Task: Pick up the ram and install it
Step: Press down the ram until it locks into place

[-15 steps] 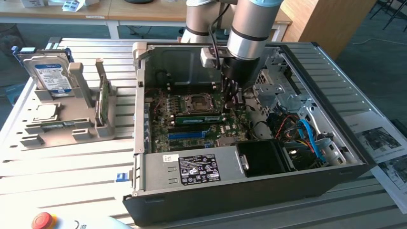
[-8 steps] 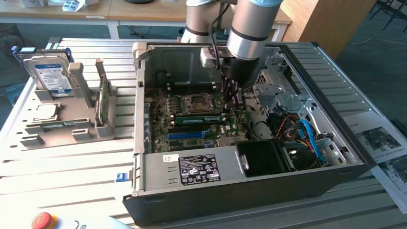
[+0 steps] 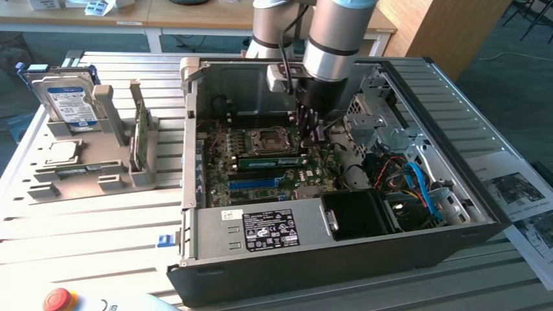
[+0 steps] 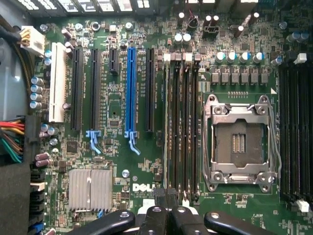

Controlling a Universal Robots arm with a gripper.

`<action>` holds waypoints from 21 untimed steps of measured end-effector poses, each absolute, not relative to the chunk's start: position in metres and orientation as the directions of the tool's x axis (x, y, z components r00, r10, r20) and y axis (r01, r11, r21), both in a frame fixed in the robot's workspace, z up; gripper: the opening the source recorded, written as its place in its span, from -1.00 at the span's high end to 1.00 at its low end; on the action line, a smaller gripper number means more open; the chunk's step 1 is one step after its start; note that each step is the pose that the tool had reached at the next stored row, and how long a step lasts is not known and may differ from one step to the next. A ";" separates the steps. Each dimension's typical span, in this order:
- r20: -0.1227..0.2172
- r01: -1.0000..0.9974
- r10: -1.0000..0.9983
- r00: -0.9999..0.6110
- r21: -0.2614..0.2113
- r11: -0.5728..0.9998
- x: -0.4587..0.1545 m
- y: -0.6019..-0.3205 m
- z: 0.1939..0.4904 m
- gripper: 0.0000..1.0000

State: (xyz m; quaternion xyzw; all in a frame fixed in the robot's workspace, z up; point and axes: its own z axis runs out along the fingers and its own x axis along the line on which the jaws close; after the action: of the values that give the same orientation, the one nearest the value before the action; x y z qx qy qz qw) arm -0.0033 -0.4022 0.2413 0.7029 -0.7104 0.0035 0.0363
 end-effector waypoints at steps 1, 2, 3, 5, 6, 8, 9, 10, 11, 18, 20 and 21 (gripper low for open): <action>0.056 -0.999 -0.998 -0.009 0.046 0.012 -0.005 -0.402 0.241 0.80; 0.056 -0.999 -0.998 -0.009 0.046 0.012 -0.006 -0.402 0.241 0.80; 0.056 -0.999 -0.998 -0.009 0.046 0.012 -0.007 -0.402 0.241 0.80; 0.056 -0.999 -0.998 -0.009 0.046 0.012 -0.010 -0.402 0.241 0.80; 0.056 -0.999 -0.998 -0.009 0.046 0.012 -0.012 -0.402 0.241 0.80; 0.056 -0.999 -0.998 -0.009 0.046 0.012 -0.015 -0.402 0.241 0.80; 0.056 -0.999 -0.998 -0.009 0.046 0.012 -0.017 -0.402 0.241 0.80; 0.056 -0.999 -0.998 -0.009 0.046 0.012 -0.018 -0.402 0.241 0.80; 0.056 -0.999 -0.998 -0.009 0.046 0.012 -0.020 -0.402 0.241 0.80; 0.056 -0.999 -0.998 -0.009 0.046 0.012 -0.032 -0.402 0.241 0.80; 0.056 -0.999 -0.998 -0.009 0.046 0.012 -0.036 -0.402 0.241 0.80; 0.056 -0.999 -0.998 -0.009 0.046 0.012 -0.038 -0.402 0.241 0.80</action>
State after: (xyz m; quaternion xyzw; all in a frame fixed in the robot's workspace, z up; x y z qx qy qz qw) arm -0.0376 -0.4022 0.2413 0.7028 -0.7104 0.0035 0.0363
